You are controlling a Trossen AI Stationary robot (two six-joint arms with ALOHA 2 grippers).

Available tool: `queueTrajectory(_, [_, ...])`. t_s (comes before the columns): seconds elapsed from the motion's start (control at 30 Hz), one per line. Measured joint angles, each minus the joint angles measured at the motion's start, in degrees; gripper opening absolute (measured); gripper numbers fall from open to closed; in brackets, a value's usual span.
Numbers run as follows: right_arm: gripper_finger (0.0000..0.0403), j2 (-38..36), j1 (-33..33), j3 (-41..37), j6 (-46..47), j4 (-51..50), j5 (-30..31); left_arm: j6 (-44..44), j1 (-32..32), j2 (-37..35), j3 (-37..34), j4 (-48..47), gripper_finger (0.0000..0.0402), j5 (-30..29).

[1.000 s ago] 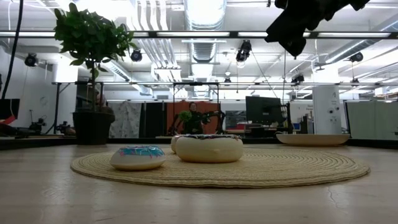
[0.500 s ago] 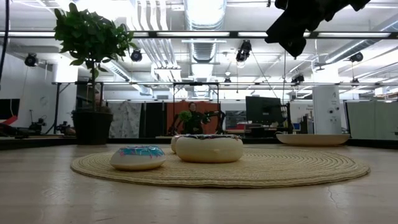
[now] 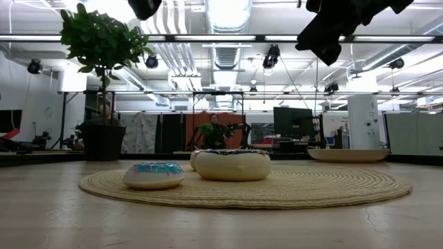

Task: Pick & Place donuts
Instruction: Put the small red donut on the gray plate

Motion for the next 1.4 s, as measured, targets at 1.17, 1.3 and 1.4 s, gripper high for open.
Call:
queueTrajectory(1.17, [0.0135, 20.76, 1.46, -0.15, -6.53, 8.93, 0.4, -0.32, 0.0, 0.11, -6.16, 3.72, 0.0, 2.69])
queueTrajectory(1.3, [0.0158, 22.02, 1.43, 0.08, -8.06, 8.88, 2.91, -1.02, 0.0, 0.11, -6.16, 3.76, 0.0, 2.69])
queueTrajectory(1.4, [0.0183, 23.24, 1.27, 1.12, -9.07, 8.88, 3.95, -2.02, 0.0, 0.02, -6.16, 3.8, 0.0, 2.69])
